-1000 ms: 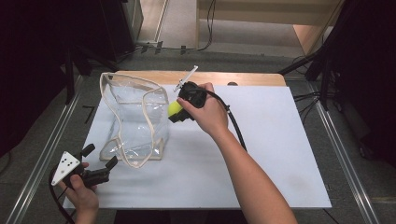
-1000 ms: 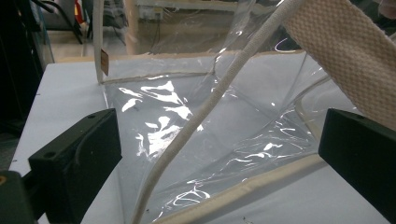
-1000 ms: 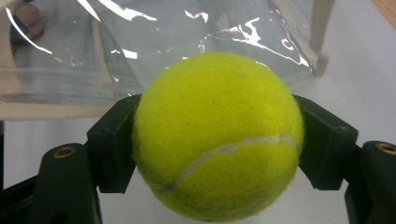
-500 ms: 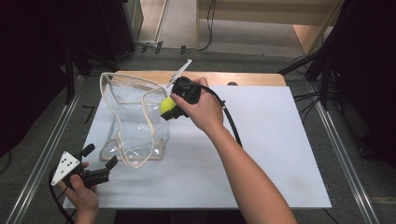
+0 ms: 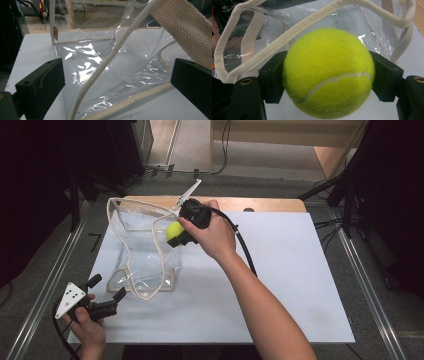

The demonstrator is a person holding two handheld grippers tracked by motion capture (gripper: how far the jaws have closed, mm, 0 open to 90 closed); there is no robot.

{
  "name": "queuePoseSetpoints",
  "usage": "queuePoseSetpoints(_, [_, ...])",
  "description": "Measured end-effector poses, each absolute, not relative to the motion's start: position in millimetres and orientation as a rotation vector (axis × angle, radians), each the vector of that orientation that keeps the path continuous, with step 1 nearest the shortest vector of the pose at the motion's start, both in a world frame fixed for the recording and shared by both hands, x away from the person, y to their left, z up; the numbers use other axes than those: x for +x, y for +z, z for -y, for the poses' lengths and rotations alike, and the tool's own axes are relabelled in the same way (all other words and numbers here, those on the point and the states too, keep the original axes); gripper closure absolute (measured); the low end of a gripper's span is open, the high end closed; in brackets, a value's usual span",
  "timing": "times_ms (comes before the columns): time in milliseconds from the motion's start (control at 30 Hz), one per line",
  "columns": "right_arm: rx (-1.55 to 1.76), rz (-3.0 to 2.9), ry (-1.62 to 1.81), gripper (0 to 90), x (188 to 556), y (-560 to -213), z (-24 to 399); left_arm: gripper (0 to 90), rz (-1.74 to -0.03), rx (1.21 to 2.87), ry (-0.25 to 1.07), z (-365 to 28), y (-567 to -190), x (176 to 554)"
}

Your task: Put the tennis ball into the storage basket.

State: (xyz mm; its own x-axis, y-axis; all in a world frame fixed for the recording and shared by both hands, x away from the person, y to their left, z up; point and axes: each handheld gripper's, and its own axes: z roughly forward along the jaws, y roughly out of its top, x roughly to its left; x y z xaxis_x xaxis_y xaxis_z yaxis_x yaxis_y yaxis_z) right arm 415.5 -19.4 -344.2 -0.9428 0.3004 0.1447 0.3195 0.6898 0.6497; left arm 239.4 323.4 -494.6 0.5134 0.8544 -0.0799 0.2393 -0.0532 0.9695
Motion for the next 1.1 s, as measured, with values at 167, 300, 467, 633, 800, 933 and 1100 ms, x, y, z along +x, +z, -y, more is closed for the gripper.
queuePoseSetpoints(167, [-0.502,2.867,-1.114,23.2,414.6,-340.8,16.0,0.0,-0.964,1.585,0.656,-323.3,-494.6,239.3])
queuePoseSetpoints(300, [-0.494,2.86,-1.13,23.2,414.0,-335.9,13.3,0.0,-0.963,1.586,0.655,-323.2,-494.6,239.4])
queuePoseSetpoints(467, [-0.471,2.857,-1.138,23.2,413.3,-332.7,7.0,0.0,-0.962,1.585,0.656,-323.7,-494.6,239.7])
queuePoseSetpoints(633, [-0.443,2.858,-1.151,23.2,411.9,-328.1,-0.2,0.0,-0.961,1.587,0.655,-323.3,-494.6,239.9])
queuePoseSetpoints(800, [-0.416,2.855,-1.169,23.2,411.0,-321.8,-7.1,0.0,-0.962,1.586,0.654,-323.5,-494.6,239.8])
queuePoseSetpoints(933, [-0.399,2.855,-1.182,23.2,409.9,-316.0,-12.3,0.0,-0.961,1.586,0.656,-323.6,-494.6,239.7])
queuePoseSetpoints(1100, [-0.378,2.85,-1.187,23.2,408.1,-310.6,-19.5,0.0,-0.96,1.588,0.657,-323.6,-494.6,240.1])
